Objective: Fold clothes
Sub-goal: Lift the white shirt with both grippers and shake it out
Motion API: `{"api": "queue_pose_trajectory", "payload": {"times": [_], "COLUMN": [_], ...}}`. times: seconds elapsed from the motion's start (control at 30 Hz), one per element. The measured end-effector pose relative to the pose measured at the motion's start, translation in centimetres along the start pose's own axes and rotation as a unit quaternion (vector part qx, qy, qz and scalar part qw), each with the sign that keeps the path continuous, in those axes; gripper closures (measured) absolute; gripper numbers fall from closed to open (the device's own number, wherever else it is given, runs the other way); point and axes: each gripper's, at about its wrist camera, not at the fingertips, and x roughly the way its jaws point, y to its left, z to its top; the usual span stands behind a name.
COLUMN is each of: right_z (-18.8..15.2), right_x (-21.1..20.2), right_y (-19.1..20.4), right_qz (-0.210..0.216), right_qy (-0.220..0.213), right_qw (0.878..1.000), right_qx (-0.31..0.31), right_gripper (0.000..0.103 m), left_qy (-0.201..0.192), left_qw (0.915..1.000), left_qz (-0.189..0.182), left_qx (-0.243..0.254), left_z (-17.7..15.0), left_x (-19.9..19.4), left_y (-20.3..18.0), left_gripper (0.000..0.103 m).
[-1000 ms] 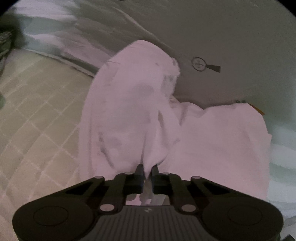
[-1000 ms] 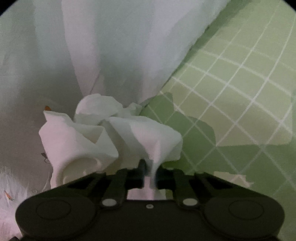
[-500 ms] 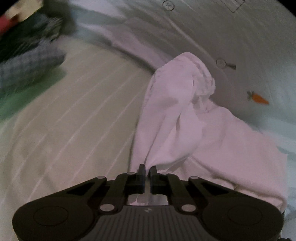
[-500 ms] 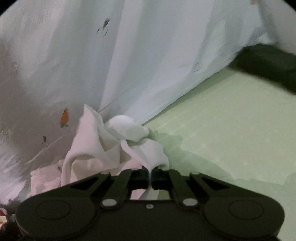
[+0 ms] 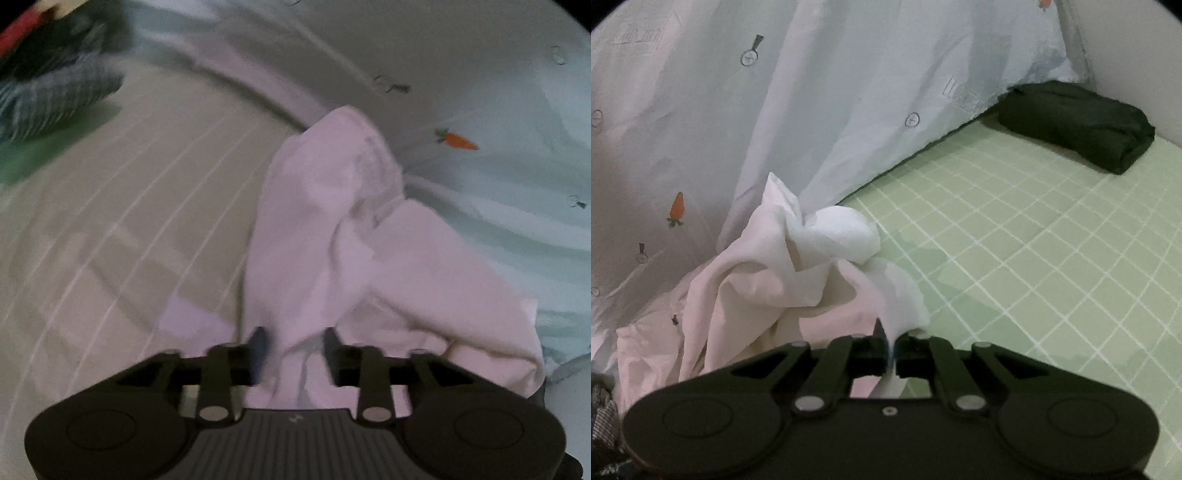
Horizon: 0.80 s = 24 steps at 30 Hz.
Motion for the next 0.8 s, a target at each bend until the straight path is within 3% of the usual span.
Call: {"api": "queue_pose_trajectory", "payload": {"times": [0.17,0.47,0.7,0.8], "right_z": [-0.3,-0.8,-0.9,-1.0], "right_x": [1.4,3.7,5.1,5.8], "right_y": [-0.3,1.2,1.5,1.6], "right_qz": [-0.008,-0.024,-0.043,-0.055], "right_qy": [0.027,0.057,0.075,0.078], "right_qw": [1.0,0.998,0.996,0.995], "right_qx": [0.014,-0.007,-0.003,-0.004], "right_gripper": [0.082,0.048,0.041,0.037], "left_qy": [0.003,0.015,-0.012,-0.013], "left_qw": [0.9999,0.9981,0.9955,0.995], "left_qz": [0.005,0.039,0.06,0.047], "left_qx": [0.009,0.045,0.073,0.088], "left_z": [1.9,6.2,10.4,11.6], "left_x": [2.3,7.0,8.8,10.0], "left_y": [-1.0,-1.9,-1.8,-1.8], "left_gripper": [0.037,0.032,0.024,0.024]}}
